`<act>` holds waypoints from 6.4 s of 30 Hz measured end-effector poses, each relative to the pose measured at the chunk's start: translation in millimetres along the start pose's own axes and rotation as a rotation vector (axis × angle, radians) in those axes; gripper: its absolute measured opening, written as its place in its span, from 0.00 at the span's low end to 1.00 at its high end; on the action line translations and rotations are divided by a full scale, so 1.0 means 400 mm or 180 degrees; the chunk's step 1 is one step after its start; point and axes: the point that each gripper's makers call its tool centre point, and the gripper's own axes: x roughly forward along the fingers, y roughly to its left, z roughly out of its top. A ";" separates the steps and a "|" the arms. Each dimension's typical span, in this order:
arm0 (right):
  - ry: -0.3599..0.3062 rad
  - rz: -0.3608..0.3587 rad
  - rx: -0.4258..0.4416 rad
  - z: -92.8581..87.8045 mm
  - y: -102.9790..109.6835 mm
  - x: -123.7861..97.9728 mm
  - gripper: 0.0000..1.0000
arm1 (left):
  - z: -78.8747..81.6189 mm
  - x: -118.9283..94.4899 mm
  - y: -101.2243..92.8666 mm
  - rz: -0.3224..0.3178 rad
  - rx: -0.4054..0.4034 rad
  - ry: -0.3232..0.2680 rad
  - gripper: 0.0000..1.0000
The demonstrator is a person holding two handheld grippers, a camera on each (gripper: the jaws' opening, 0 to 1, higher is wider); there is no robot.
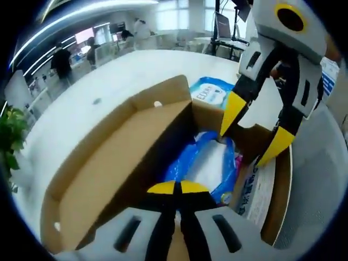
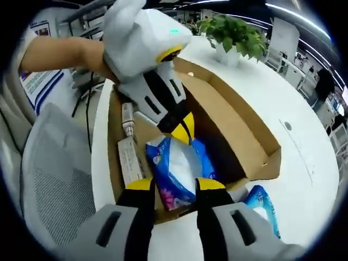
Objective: Operate the shoe box by opening the lid, removing the specified soft item, and placing it in the target area until the item is outside and the box remains undamaged.
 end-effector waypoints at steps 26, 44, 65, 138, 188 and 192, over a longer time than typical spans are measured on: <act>0.0419 -0.0062 -0.0571 -0.045 -0.020 0.061 0.00 | 0.005 -0.021 0.012 -0.0016 0.0032 -0.0086 0.00; 0.0254 -0.0101 -0.0470 -0.011 -0.011 0.016 0.00 | 0.040 -0.065 0.010 0.0049 0.0123 -0.0149 0.00; 0.0004 -0.0206 -0.0467 0.055 -0.010 -0.073 0.00 | 0.112 -0.150 0.009 0.0199 0.0260 -0.0223 0.00; 0.0067 -0.0777 -0.0231 -0.233 -0.209 -0.428 0.00 | 0.507 0.060 -0.204 -0.0320 0.0647 -0.0376 0.00; 0.0326 -0.0861 -0.0144 -0.558 -0.388 -0.504 0.00 | 0.652 0.366 -0.341 -0.0834 0.0872 -0.0328 0.00; 0.0350 -0.0855 -0.0122 -0.578 -0.397 -0.508 0.00 | 0.663 0.386 -0.350 -0.0864 0.0896 -0.0321 0.00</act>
